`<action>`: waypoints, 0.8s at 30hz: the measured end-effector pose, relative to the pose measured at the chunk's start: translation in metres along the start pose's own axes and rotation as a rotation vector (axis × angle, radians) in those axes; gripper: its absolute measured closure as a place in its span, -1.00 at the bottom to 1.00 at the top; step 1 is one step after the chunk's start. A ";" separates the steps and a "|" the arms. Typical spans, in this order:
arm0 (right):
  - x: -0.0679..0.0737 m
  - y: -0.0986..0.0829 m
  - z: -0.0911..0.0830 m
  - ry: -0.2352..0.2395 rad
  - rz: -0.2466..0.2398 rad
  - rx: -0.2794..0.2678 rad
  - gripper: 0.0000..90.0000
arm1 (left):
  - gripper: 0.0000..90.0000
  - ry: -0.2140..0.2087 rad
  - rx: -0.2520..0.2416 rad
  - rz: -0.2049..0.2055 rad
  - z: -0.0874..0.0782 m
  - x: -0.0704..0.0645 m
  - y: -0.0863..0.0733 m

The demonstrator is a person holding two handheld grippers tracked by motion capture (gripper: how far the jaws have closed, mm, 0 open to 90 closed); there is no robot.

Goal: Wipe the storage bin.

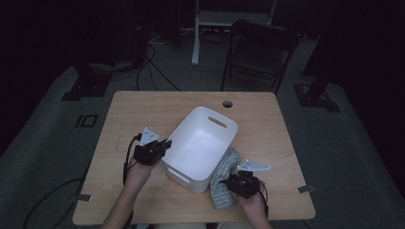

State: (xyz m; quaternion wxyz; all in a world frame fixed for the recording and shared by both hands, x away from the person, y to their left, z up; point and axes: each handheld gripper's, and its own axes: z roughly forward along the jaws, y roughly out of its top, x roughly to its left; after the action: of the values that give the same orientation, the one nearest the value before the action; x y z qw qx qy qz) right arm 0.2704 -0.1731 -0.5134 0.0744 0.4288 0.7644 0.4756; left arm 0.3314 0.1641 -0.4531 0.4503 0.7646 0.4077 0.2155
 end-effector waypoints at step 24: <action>0.051 0.002 -0.024 0.114 -0.044 -0.207 0.28 | 0.87 0.004 0.004 0.012 0.000 -0.001 0.000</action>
State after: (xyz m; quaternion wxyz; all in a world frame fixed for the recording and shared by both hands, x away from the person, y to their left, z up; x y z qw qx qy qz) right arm 0.2277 -0.1511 -0.4838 0.0849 0.3744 0.7235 0.5737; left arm 0.3305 0.1633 -0.4528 0.4466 0.7675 0.4046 0.2187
